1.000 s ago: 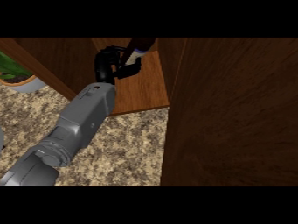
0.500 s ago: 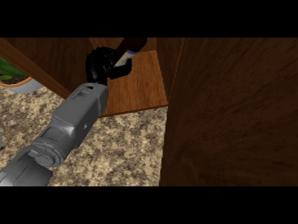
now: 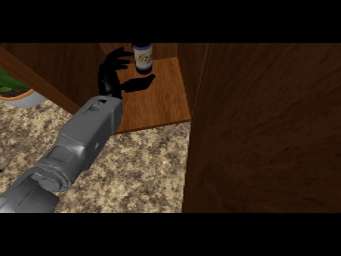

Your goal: Pick up the wine, place it into the cabinet and close the cabinet

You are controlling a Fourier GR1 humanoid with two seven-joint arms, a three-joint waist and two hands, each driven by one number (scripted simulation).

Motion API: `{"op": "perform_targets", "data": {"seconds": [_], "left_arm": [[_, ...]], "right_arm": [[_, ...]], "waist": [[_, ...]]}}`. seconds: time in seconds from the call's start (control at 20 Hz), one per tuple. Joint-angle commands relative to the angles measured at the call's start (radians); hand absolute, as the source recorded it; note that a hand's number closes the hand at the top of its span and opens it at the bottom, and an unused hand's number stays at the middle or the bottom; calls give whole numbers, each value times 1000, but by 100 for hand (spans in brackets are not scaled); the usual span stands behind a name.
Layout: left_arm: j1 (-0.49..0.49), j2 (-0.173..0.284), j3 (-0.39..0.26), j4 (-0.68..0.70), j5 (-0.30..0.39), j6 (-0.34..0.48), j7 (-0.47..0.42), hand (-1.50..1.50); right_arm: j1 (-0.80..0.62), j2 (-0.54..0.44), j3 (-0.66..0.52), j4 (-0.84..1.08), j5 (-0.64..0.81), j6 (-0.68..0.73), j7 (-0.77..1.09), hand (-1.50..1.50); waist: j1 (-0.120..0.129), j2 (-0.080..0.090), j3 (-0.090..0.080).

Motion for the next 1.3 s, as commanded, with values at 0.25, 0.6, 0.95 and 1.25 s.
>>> {"op": "perform_targets", "data": {"seconds": [0.25, 0.6, 0.95, 1.25], "left_arm": [[16, 79, -4, 15, -7, -64, 28, -150], [32, 70, -42, 8, -47, -134, -41, -150], [-5, 63, -10, -97, -15, -393, -97, -150], [17, 33, 81, -171, 64, -582, -214, -150]], "right_arm": [[16, 12, 17, -36, -10, -2, 3, -150], [-25, 0, 22, -20, 12, -14, 21, -150], [0, -2, 2, -33, 9, -25, 20, -150], [0, -3, 10, -28, 48, -56, 42, -150]], "waist": [[6, 4, -4], [40, -12, -6], [73, -34, -4], [120, -50, -4]]}}
